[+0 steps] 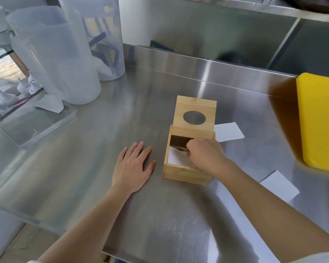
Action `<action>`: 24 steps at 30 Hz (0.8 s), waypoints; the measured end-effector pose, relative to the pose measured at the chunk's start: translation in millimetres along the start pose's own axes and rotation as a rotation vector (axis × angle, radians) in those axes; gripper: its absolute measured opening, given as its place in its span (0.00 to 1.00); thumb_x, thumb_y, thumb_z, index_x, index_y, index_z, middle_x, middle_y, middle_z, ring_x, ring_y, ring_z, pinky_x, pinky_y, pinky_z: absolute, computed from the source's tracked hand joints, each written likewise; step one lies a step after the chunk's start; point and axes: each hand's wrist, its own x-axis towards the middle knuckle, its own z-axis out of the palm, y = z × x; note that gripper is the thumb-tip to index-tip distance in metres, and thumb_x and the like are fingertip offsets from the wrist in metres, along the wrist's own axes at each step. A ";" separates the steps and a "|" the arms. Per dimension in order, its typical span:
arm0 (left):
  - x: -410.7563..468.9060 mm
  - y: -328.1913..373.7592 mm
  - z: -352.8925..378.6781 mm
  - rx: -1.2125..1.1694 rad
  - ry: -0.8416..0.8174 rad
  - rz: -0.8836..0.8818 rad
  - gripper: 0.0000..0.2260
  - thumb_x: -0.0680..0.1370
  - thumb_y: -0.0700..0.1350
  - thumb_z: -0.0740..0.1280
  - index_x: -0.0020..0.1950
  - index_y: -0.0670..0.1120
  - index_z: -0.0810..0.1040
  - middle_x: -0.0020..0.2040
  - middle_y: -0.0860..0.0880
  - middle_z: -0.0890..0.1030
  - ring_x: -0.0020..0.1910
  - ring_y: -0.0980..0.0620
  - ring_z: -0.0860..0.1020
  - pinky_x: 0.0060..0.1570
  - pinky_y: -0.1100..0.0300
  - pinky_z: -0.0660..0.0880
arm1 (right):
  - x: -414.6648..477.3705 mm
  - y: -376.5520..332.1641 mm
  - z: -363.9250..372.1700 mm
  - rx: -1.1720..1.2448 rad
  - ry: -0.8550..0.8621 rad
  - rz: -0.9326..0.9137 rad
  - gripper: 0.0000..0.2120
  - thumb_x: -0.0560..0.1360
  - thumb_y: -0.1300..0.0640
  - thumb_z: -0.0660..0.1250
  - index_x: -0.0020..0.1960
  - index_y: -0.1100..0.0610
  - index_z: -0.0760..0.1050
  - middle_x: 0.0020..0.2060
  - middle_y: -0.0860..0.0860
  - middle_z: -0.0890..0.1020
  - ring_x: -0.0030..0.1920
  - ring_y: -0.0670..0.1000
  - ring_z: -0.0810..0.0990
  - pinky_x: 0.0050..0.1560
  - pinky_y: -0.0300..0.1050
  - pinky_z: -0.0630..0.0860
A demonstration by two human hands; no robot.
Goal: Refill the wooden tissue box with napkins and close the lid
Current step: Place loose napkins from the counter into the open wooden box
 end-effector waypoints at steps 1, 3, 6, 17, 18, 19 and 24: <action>0.2 -0.3 0.2 0.002 -0.001 0.000 0.30 0.74 0.64 0.43 0.72 0.54 0.63 0.75 0.50 0.62 0.75 0.50 0.56 0.72 0.54 0.48 | 1.1 -0.1 1.1 -0.008 0.006 -0.003 0.08 0.76 0.63 0.59 0.40 0.57 0.73 0.31 0.51 0.74 0.35 0.53 0.76 0.33 0.44 0.71; 0.4 -0.7 0.6 0.008 -0.004 0.002 0.30 0.74 0.64 0.43 0.72 0.55 0.62 0.75 0.50 0.62 0.75 0.50 0.56 0.72 0.54 0.47 | 2.8 -0.1 2.7 -0.021 0.012 -0.004 0.09 0.76 0.64 0.60 0.38 0.56 0.71 0.28 0.49 0.69 0.34 0.53 0.74 0.32 0.44 0.69; 0.6 -1.3 0.8 0.006 -0.005 0.001 0.29 0.74 0.64 0.43 0.72 0.55 0.63 0.75 0.50 0.62 0.75 0.50 0.56 0.72 0.53 0.48 | 4.8 -0.2 3.6 -0.025 0.003 -0.003 0.07 0.77 0.63 0.61 0.41 0.57 0.74 0.28 0.49 0.69 0.33 0.53 0.74 0.31 0.43 0.68; 1.6 -3.2 4.4 0.039 -0.018 0.009 0.30 0.74 0.63 0.41 0.74 0.55 0.59 0.76 0.50 0.59 0.75 0.49 0.55 0.73 0.51 0.51 | -25.2 38.4 -7.4 0.461 0.413 0.017 0.10 0.78 0.58 0.59 0.50 0.58 0.78 0.46 0.52 0.83 0.46 0.53 0.77 0.48 0.50 0.75; 1.9 -3.9 4.5 0.040 -0.013 0.003 0.31 0.73 0.63 0.41 0.73 0.55 0.59 0.76 0.50 0.59 0.75 0.49 0.55 0.72 0.51 0.51 | -27.6 45.2 -4.9 0.474 0.444 0.058 0.10 0.77 0.59 0.59 0.49 0.59 0.79 0.45 0.52 0.83 0.44 0.52 0.76 0.47 0.50 0.75; 2.4 -4.9 5.1 0.041 -0.012 -0.006 0.31 0.73 0.63 0.41 0.73 0.55 0.59 0.76 0.50 0.59 0.75 0.49 0.55 0.72 0.51 0.51 | -29.8 51.8 -1.7 0.476 0.453 0.099 0.09 0.77 0.59 0.60 0.48 0.59 0.79 0.45 0.53 0.83 0.43 0.51 0.75 0.46 0.50 0.75; 4.5 -3.5 8.3 0.050 -0.033 -0.005 0.24 0.79 0.59 0.48 0.74 0.55 0.57 0.76 0.50 0.58 0.75 0.49 0.54 0.73 0.51 0.50 | -51.8 88.9 20.7 0.422 0.345 0.271 0.09 0.76 0.62 0.60 0.49 0.59 0.79 0.47 0.54 0.82 0.47 0.56 0.77 0.45 0.49 0.74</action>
